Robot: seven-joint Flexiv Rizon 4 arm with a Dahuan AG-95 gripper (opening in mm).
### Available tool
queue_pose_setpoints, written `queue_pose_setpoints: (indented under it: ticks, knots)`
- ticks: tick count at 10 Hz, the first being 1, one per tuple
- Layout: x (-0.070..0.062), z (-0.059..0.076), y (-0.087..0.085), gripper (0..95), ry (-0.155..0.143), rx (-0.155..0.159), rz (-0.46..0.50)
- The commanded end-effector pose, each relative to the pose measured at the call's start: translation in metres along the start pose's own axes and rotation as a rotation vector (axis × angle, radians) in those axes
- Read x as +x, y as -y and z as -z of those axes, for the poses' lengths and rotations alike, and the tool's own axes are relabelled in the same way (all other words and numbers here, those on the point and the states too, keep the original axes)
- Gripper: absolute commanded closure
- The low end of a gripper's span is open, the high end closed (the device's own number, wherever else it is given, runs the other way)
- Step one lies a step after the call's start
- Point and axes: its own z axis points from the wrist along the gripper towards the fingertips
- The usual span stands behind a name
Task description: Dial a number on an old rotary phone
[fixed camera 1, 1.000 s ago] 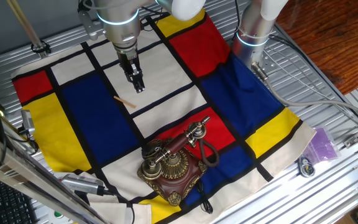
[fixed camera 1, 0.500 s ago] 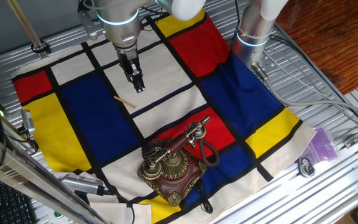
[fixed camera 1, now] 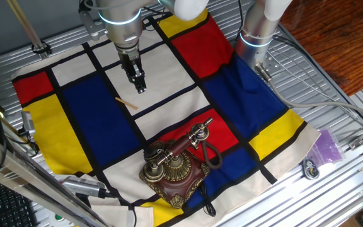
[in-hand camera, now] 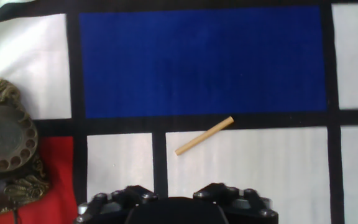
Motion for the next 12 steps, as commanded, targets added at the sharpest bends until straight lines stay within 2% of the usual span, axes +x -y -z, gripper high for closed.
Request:
queue_pose_setpoints:
  ticks: [1, 5, 7, 9, 10, 11, 12]
  knots:
    - [-0.0001, 0.0001, 0.0001, 95.0, 0.152, -0.062, 0.340]
    - [-0.0001, 0.0001, 0.0001, 95.0, 0.146, -0.062, 0.365]
    - [-0.0001, 0.0001, 0.0001, 95.0, 0.121, -0.065, 0.440]
    - [-0.0001, 0.0001, 0.0001, 95.0, 0.076, -0.072, 0.510]
    - [-0.0002, -0.0002, 0.0002, 95.0, 0.027, -0.084, 0.543]
    - [-0.0001, -0.0013, 0.0009, 95.0, -0.009, -0.079, 0.621]
    - [-0.0004, -0.0023, 0.0021, 95.0, -0.028, -0.061, 0.683]
